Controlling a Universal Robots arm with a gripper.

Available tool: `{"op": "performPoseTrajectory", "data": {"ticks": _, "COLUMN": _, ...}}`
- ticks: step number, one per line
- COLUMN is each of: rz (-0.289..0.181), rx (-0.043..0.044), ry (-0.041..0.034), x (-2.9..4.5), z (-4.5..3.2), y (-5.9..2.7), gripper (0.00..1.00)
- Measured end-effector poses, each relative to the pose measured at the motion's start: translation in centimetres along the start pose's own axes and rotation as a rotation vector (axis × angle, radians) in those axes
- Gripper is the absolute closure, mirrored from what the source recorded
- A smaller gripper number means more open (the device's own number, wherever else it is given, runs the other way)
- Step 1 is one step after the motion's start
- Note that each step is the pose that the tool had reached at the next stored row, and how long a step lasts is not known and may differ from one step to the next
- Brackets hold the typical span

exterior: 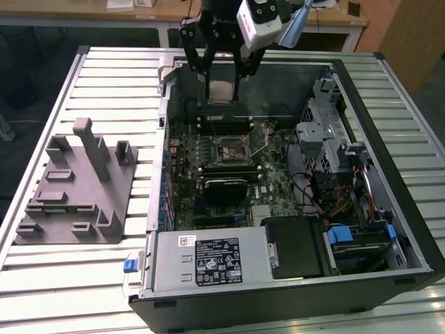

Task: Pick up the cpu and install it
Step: 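Pick up the cpu and move it towards the insertion slot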

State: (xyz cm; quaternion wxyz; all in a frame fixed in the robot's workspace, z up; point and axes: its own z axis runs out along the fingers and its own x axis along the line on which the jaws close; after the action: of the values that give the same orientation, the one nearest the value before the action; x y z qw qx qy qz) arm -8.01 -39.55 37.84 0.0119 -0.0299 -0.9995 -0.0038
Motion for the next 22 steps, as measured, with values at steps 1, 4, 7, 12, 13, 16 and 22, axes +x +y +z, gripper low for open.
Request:
{"op": "performPoseTrajectory", "data": {"ticks": 1, "rz": 0.0, "rx": 0.0001, "ry": 0.0006, "x": -0.44, "z": -0.01, "y": 0.05, "gripper": 0.46}}
{"op": "performPoseTrajectory", "data": {"ticks": 4, "rz": 0.0, "rx": 0.0003, "ry": 0.0024, "x": -1.68, "z": -0.04, "y": 0.19, "gripper": 0.46}}
{"op": "performPoseTrajectory", "data": {"ticks": 7, "rz": 0.0, "rx": 0.0004, "ry": 0.0041, "x": -2.89, "z": -0.06, "y": 0.34, "gripper": 0.46}}
{"op": "performPoseTrajectory", "data": {"ticks": 12, "rz": -0.003, "rx": 0.0005, "ry": 0.0055, "x": -3.78, "z": -0.07, "y": 0.68, "gripper": 0.46}}
{"op": "performPoseTrajectory", "data": {"ticks": 13, "rz": -0.007, "rx": 0.0007, "ry": 0.0056, "x": -3.78, "z": -0.06, "y": 0.8, "gripper": 0.46}}
{"op": "performPoseTrajectory", "data": {"ticks": 16, "rz": -0.024, "rx": 0.001, "ry": 0.0056, "x": -3.77, "z": 0.11, "y": 1.14, "gripper": 0.46}}
{"op": "performPoseTrajectory", "data": {"ticks": 22, "rz": -0.087, "rx": 0.0026, "ry": 0.0015, "x": -3.78, "z": 0.93, "y": 1.23, "gripper": 0.46}}
